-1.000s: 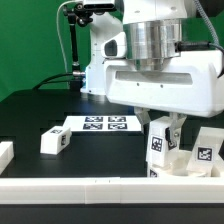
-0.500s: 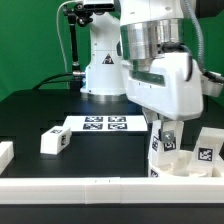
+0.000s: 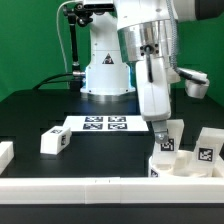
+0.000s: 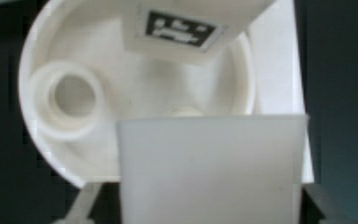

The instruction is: Assemble stool

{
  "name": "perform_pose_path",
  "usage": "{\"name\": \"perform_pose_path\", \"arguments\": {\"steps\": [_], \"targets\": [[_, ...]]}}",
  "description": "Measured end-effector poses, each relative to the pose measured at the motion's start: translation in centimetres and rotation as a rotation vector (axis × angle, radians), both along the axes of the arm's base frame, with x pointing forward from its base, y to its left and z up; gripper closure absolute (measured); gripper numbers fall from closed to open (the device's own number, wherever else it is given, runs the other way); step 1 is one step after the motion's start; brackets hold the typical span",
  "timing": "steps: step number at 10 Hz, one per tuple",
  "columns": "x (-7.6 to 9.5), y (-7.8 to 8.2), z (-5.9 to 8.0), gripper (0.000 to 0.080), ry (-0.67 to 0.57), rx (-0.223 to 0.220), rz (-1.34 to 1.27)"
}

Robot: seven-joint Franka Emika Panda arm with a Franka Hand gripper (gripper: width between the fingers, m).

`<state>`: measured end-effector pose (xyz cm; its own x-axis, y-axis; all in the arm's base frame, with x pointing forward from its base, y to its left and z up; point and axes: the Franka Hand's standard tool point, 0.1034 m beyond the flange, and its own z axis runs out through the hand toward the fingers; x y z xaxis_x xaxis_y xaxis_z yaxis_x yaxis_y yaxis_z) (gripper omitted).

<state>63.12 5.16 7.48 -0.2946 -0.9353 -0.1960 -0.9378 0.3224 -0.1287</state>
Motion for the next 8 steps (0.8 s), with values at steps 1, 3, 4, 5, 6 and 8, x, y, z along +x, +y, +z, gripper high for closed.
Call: {"name": "perform_pose_path", "arguments": {"steps": [1, 3, 4, 5, 6, 8], "targets": [[0.02, 0.10, -0.02, 0.0461, -0.007, 0.027, -0.080], [0.08, 0.27, -0.01, 0.0461, -0.001, 0.073, -0.220], [0.08, 0.24, 0.00, 0.0461, 0.004, 0.084, -0.255], [0.07, 0.18, 0.03, 0.0461, 0.024, 0.103, -0.315], [0.07, 0.20, 0.01, 0.0461, 0.031, 0.116, -0.363], [0.05, 0.26, -0.01, 0.0283, 0.029, 0.113, -0.343]]}}
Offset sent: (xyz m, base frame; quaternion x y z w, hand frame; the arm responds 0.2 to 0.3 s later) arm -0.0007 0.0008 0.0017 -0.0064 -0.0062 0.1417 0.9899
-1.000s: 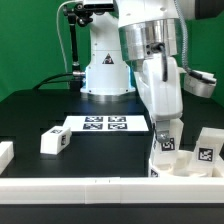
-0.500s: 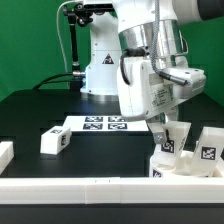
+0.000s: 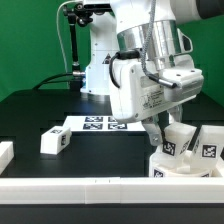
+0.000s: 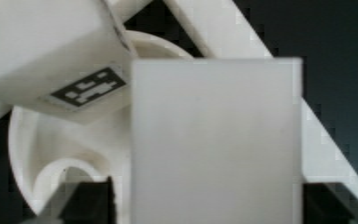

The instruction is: Assemble stool

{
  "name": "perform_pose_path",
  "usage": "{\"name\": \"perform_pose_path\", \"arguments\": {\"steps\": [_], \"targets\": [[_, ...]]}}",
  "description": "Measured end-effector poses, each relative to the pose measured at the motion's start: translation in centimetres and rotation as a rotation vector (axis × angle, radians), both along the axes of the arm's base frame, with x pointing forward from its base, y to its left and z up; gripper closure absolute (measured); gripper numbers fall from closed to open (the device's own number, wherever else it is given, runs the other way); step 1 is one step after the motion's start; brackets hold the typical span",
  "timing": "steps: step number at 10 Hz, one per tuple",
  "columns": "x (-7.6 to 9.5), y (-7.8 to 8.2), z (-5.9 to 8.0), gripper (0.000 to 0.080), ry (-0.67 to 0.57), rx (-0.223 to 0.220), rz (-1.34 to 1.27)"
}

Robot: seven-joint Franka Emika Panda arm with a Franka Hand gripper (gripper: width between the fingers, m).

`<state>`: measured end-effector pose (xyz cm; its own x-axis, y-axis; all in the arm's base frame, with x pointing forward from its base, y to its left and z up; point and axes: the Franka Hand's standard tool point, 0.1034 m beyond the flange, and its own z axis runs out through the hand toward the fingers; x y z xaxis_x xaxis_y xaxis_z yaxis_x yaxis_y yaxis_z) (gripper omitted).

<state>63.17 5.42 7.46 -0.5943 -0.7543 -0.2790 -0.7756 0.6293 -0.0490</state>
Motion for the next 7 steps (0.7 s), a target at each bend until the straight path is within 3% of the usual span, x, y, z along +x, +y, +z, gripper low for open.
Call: {"name": "perform_pose_path", "arguments": {"steps": [1, 3, 7], "targets": [[0.2, 0.2, 0.8, 0.0192, 0.008, 0.013, 0.030], [0.7, 0.6, 2.4, 0.0158, -0.015, 0.019, 0.082], [0.5, 0.6, 1.7, 0.0151, -0.055, -0.045, 0.349]]}}
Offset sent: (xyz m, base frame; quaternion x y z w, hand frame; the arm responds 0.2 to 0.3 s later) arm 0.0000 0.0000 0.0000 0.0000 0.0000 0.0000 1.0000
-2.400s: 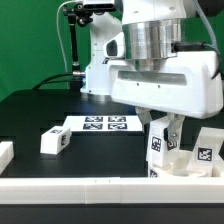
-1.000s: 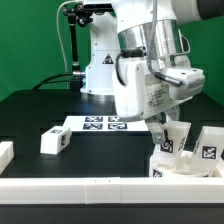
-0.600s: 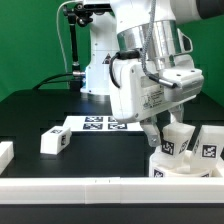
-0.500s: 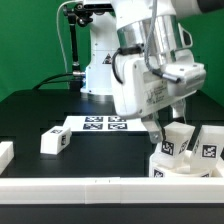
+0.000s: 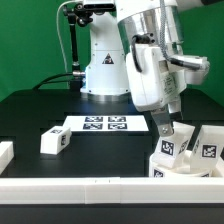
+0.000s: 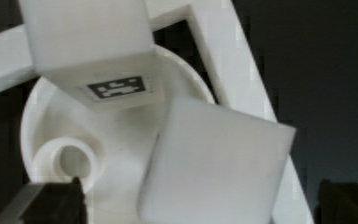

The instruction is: Assemble stool

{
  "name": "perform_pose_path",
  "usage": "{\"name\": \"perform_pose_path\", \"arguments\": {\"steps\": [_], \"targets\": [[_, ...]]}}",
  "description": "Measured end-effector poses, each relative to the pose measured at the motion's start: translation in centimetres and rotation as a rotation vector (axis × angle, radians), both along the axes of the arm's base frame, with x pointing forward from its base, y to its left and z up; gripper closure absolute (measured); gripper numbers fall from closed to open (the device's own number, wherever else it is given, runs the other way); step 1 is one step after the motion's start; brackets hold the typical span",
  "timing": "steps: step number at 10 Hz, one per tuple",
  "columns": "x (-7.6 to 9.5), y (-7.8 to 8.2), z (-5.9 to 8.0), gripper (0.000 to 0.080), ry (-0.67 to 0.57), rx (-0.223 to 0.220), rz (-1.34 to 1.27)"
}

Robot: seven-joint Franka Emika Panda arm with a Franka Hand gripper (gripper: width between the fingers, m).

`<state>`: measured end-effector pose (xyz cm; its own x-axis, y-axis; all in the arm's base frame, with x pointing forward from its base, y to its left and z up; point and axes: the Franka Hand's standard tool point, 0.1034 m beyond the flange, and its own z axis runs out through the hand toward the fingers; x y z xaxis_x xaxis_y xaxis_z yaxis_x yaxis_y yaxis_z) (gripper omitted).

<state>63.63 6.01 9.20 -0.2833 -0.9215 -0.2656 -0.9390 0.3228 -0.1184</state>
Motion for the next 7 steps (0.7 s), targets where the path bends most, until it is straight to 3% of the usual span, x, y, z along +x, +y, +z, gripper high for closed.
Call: {"name": "perform_pose_path", "arguments": {"steps": [4, 7], "targets": [[0.32, 0.48, 0.60, 0.0151, -0.051, -0.127, 0.488], [0.49, 0.74, 0.86, 0.0151, -0.088, -0.157, 0.693]]}}
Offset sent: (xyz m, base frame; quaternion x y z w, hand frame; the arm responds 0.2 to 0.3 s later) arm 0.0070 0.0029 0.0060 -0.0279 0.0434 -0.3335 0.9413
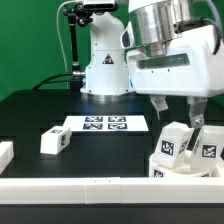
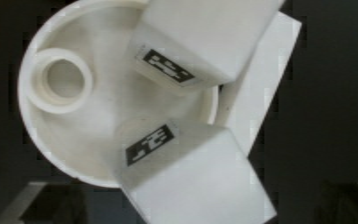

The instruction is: Assemble stool

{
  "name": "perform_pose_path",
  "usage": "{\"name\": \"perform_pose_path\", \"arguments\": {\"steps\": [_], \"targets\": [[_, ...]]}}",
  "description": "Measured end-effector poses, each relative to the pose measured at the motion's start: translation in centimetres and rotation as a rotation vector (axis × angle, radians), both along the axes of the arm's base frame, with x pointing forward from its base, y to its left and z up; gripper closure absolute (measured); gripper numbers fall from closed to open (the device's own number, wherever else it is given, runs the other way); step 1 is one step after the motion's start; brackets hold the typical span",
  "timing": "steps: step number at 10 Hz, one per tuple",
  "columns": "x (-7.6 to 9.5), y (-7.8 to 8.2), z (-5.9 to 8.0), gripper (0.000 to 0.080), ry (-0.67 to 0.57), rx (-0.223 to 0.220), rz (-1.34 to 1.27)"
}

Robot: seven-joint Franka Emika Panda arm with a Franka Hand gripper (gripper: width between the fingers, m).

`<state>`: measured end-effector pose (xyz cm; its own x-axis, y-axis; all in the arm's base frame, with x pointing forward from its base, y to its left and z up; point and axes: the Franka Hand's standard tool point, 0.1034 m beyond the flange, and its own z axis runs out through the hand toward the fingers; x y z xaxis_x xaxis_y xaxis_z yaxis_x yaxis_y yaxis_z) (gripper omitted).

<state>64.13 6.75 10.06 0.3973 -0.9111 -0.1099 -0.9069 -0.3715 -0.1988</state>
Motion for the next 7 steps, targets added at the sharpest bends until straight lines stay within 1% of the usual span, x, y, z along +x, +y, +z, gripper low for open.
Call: {"name": "perform_pose_path", "arguments": {"steps": [2, 3, 4, 5, 6, 7], "targets": [[0.00, -0.08, -0.02, 0.0151, -0.027, -0.022, 0.147], [-0.01, -0.09, -0.03, 0.0151, -0.033, -0.027, 0.180], [-0.01, -0.16, -0.05, 0.0151, -0.055, -0.062, 0.321], [0.02, -0.02, -0.09, 0.0151, -0.078, -0.107, 0.459], [0.13, 0.27, -0.05, 0.0151, -0.100, -0.128, 0.542], [0.12, 0.28, -0.04, 0.0151, -0.118, -0.156, 0.706]]}}
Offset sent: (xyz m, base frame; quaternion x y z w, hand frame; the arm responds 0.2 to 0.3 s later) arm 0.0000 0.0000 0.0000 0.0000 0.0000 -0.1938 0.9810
